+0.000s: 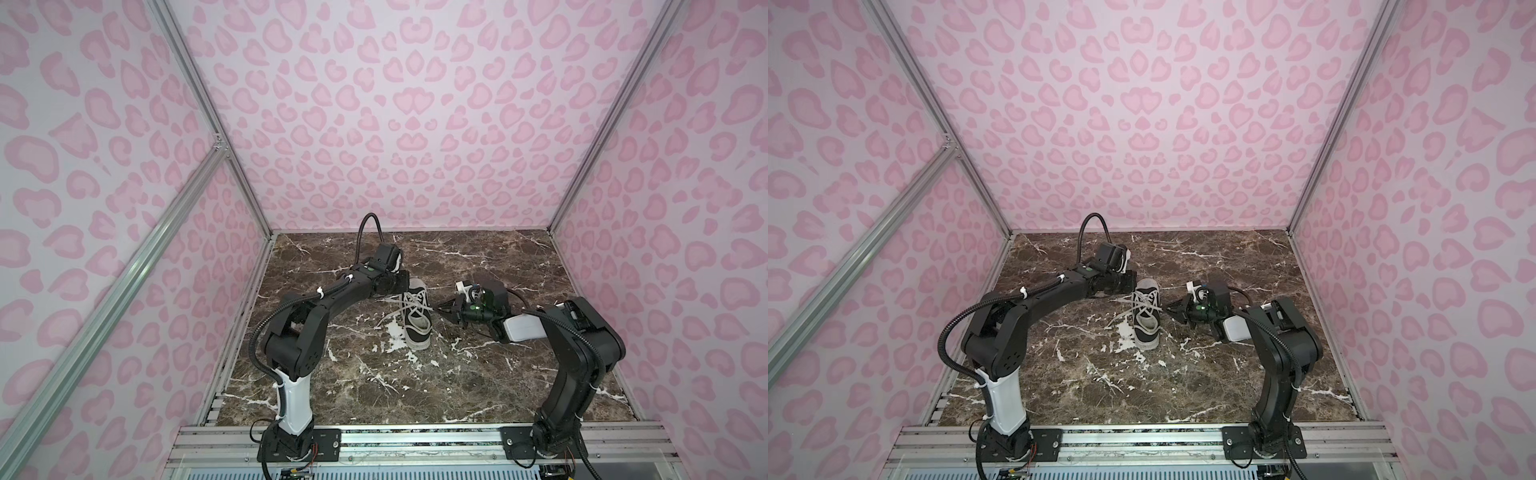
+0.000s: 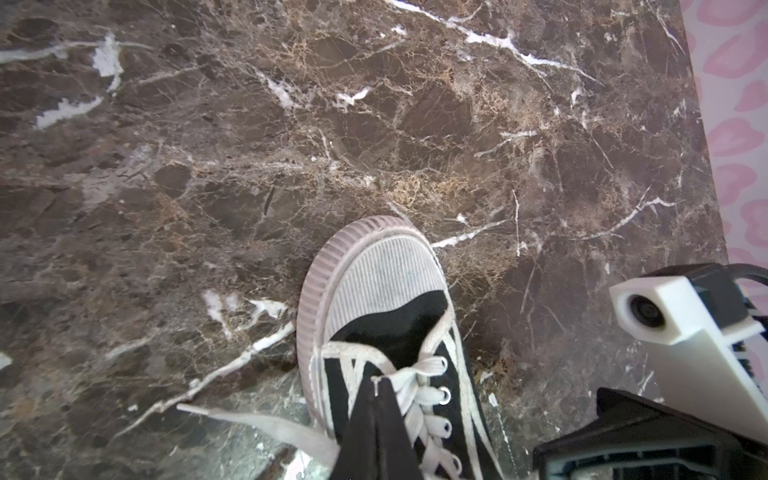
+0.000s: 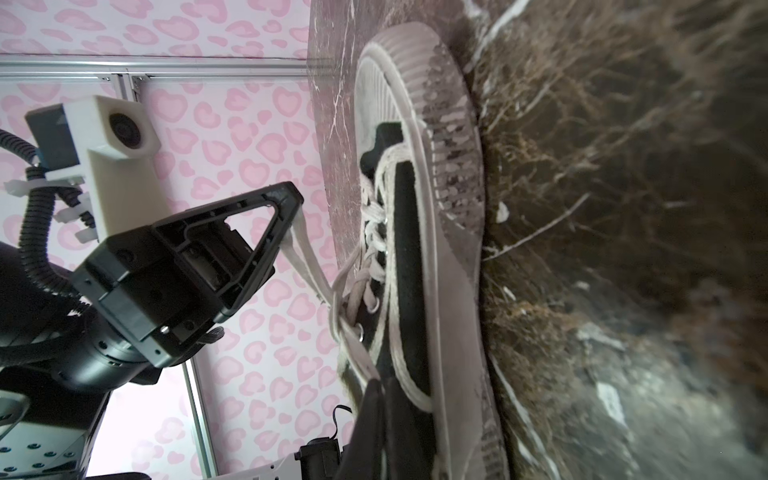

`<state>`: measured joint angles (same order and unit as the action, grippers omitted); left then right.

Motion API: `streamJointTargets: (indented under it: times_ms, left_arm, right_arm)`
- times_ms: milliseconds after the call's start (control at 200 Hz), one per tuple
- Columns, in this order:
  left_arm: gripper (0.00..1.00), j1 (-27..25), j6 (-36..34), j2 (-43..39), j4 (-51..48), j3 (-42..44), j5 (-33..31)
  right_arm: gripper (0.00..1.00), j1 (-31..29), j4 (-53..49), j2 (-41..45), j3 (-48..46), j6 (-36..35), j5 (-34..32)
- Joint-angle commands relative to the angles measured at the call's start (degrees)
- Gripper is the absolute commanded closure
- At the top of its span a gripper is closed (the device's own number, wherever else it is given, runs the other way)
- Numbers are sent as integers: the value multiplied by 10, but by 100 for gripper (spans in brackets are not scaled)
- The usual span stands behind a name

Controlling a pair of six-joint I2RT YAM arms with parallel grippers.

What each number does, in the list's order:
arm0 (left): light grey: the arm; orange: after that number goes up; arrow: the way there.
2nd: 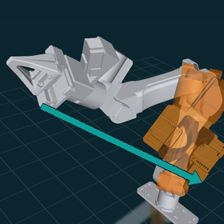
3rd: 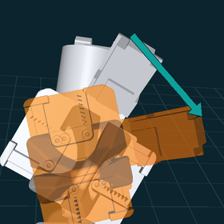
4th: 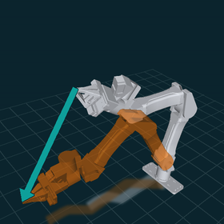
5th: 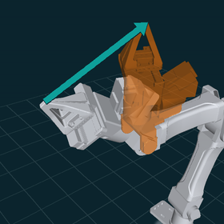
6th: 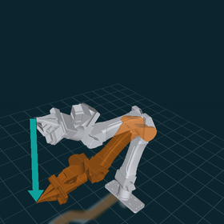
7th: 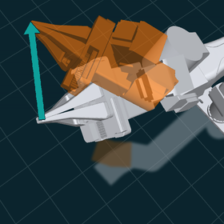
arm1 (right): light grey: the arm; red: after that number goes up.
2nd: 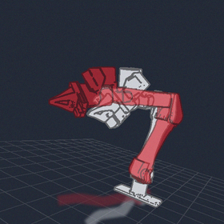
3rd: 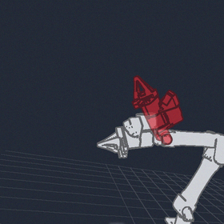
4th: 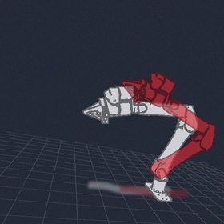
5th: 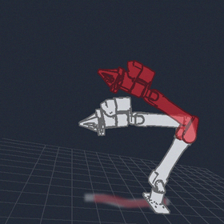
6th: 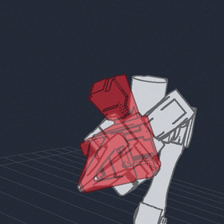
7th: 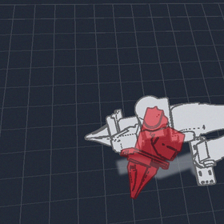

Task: Tie the shoes

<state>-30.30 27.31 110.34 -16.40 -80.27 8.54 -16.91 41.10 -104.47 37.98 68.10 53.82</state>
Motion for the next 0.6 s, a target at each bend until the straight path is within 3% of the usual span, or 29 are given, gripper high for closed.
streamJointTargets:
  times_ms: [0,600]
  left_arm:
    - [96,7,-8,-7,1,-5,-10]
    - [96,44,-16,-7,3,10,-9]
  right_arm:
    - [100,6,-42,10,-7,-35,0]
    - [100,33,-112,36,-22,-86,-4]
